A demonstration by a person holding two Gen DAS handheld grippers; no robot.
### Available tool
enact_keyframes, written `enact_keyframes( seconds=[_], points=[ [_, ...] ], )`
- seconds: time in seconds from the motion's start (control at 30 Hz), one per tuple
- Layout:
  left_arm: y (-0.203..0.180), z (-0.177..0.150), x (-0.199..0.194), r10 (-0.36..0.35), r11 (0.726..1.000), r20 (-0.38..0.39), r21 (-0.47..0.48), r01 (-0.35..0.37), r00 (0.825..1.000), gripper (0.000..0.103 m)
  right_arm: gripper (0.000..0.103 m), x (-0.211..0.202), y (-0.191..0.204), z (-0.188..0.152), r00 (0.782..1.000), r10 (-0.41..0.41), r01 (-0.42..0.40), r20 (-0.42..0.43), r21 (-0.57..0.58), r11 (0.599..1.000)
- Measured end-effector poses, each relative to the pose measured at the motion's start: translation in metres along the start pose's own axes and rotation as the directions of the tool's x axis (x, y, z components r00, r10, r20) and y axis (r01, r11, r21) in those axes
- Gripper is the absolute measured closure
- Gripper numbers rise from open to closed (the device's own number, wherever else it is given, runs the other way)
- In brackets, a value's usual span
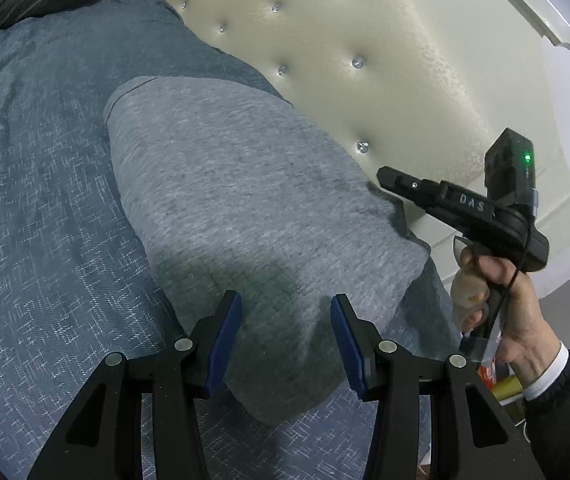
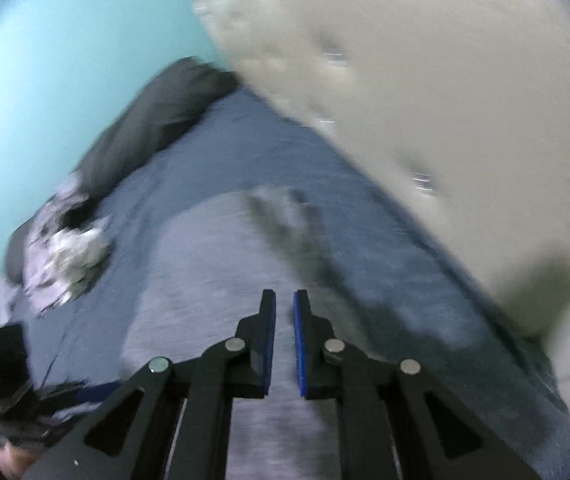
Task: Fold clothes
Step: 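Press the folded grey sweater flat with the left gripper while the right gripper withdraws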
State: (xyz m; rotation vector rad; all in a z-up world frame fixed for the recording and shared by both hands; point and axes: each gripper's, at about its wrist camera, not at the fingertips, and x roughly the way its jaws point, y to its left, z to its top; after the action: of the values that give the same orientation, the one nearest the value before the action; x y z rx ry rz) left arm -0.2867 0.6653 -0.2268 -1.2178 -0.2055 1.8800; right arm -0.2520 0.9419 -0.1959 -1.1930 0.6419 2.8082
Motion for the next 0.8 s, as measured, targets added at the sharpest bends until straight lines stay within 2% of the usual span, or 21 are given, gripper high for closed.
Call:
enact_keyframes(
  seconds=[0.07, 0.13, 0.2, 0.3, 0.43, 0.5, 0.57, 0.63, 0.73, 0.8],
  points=[
    [-0.001, 0.000, 0.000, 0.005, 1.000, -0.001, 0.005, -0.005, 1.000, 0.053, 0.095, 0.008, 0.007, -0.006, 0.999, -0.016, 0.013, -0.049, -0.051, 0.999],
    [-0.002, -0.001, 0.000, 0.006, 1.000, -0.001, 0.010, -0.006, 1.000, 0.053, 0.096, 0.016, 0.001, -0.011, 0.994, -0.056, 0.052, -0.095, -0.041, 0.998],
    [-0.004, -0.001, -0.001, 0.008, 1.000, -0.003, 0.016, -0.008, 1.000, 0.053, 0.100, 0.017, -0.009, -0.012, 0.993, -0.077, 0.078, -0.088, 0.008, 0.997],
    [-0.006, 0.001, -0.004, 0.009, 1.000, -0.004, 0.020, -0.009, 1.000, 0.053, 0.101, 0.003, -0.016, -0.017, 0.993, -0.101, 0.104, -0.061, 0.047, 0.993],
    [-0.006, -0.001, -0.005, 0.011, 1.000, -0.008, 0.019, -0.011, 1.000, 0.053, 0.100, -0.015, -0.006, -0.019, 0.999, -0.044, 0.045, -0.025, 0.021, 0.999],
    [-0.006, -0.002, -0.005, 0.011, 1.000, -0.009, 0.016, -0.011, 1.000, 0.053, 0.100, -0.015, 0.005, -0.025, 0.999, -0.022, 0.021, -0.048, -0.030, 0.999],
    [-0.005, -0.005, -0.006, 0.016, 1.000, -0.014, 0.020, -0.016, 1.000, 0.053, 0.100, -0.007, 0.006, -0.033, 0.995, -0.052, 0.048, -0.090, -0.049, 0.998],
    [-0.006, -0.007, -0.005, 0.023, 0.999, -0.024, 0.028, -0.023, 0.999, 0.053, 0.101, -0.002, 0.000, -0.037, 0.992, -0.084, 0.082, -0.095, -0.024, 0.996],
    [-0.007, -0.007, -0.010, 0.023, 0.999, -0.025, 0.026, -0.022, 0.999, 0.053, 0.101, -0.011, -0.010, -0.039, 0.994, -0.091, 0.093, -0.062, 0.037, 0.995],
    [-0.006, -0.006, -0.012, 0.019, 1.000, -0.023, 0.020, -0.019, 1.000, 0.053, 0.101, -0.022, -0.006, -0.039, 0.997, -0.069, 0.070, -0.025, 0.047, 0.996]
  ],
)
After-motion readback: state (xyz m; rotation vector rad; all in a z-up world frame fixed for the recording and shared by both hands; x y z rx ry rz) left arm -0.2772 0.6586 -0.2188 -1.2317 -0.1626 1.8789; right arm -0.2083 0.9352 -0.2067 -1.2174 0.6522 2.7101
